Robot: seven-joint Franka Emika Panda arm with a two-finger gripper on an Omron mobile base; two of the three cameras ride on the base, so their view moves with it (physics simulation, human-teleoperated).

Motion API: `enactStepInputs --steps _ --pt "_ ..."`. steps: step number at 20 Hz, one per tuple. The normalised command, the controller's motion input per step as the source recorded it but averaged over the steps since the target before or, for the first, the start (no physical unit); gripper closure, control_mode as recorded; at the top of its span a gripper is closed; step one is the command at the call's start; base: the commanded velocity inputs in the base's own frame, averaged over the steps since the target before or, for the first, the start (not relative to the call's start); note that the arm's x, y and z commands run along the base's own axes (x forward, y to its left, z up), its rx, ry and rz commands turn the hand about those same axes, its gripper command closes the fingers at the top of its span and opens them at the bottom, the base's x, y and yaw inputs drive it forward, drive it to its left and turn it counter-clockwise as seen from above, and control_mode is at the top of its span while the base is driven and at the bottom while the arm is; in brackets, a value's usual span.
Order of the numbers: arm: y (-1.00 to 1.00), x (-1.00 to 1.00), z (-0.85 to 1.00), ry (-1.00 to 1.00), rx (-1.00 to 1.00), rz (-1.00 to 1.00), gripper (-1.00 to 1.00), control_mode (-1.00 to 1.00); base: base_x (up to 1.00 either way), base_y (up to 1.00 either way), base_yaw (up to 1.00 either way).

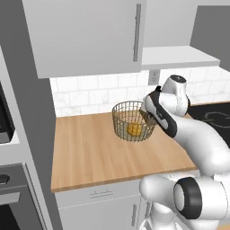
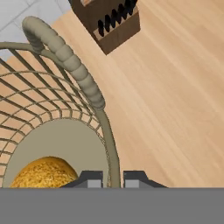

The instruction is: Open the cabinet, pick up the bread from the cabinet and place it in the basket. Then move the basket to the dining counter.

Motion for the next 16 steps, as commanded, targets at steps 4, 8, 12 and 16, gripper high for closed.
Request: enactStepInputs --steps 4,8,12,16 --pt "-0.37 -0.54 0.28 0.04 0.00 -0.04 1.00 -1.00 0.00 0.00 0.00" --pt "-0.05 -0.41 0.13 -0.05 -0.06 0.00 1.00 -1.00 0.00 0.00 0.00" --pt "0.00 -0.11 0.33 -0.05 -0.01 -0.01 1.00 -1.00 0.00 0.00 0.00" --pt "-0.02 -0.25 0.21 -0.03 0.00 0.00 1.00 -1.00 0.00 0.00 0.00"
